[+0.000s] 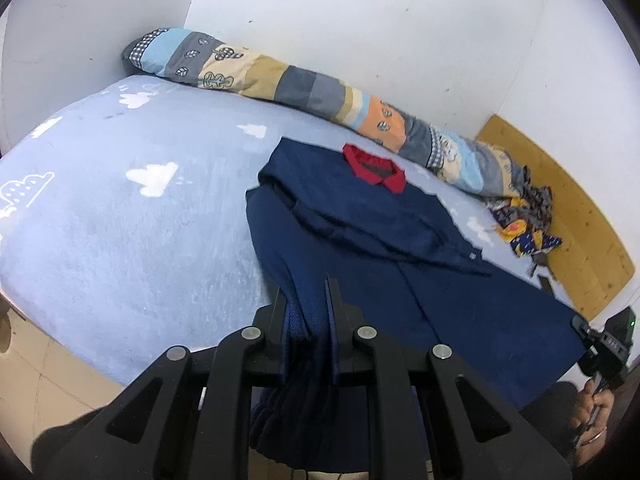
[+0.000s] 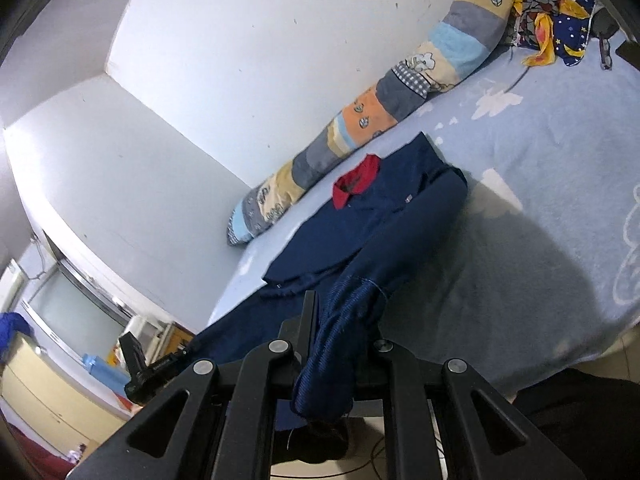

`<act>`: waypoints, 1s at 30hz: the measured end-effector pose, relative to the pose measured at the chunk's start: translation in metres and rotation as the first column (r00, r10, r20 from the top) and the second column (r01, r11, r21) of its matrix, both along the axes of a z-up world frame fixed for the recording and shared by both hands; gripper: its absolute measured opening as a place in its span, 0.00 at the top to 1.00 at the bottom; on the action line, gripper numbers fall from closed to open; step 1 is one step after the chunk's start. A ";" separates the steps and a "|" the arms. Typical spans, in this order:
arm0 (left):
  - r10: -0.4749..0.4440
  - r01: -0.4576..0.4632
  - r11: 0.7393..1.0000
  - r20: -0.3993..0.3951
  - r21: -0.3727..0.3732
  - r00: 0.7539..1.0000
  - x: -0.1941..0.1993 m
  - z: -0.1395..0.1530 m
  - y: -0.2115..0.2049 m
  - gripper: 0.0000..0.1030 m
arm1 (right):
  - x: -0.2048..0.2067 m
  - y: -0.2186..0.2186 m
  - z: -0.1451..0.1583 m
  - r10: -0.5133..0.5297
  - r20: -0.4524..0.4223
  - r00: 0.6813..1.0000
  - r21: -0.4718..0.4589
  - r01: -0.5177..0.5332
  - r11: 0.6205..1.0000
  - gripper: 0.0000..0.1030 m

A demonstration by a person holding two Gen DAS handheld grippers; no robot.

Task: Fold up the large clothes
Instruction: 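Lift the hem with both grippers and fold it toward the red collar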

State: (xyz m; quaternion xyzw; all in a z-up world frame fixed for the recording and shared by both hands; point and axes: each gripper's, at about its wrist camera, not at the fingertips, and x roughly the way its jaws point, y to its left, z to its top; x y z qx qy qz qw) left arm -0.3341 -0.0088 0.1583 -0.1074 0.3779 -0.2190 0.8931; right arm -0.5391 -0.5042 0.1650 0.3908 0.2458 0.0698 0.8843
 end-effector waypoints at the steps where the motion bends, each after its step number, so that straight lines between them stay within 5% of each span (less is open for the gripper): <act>1: 0.003 -0.003 1.000 0.000 -0.011 1.000 0.002 0.003 0.002 0.88 | -0.001 -0.001 0.003 0.001 0.006 1.000 -0.004 0.000 1.000 0.89; 20: 0.081 -0.081 0.990 -0.012 -0.111 0.997 0.097 0.049 -0.012 0.88 | 0.081 -0.040 0.070 0.007 0.087 0.996 0.042 -0.010 0.999 0.89; 30: 0.084 -0.090 0.993 -0.078 -0.078 0.993 0.227 0.054 -0.068 0.87 | 0.216 -0.076 0.098 0.009 0.022 1.000 -0.015 -0.008 1.000 0.90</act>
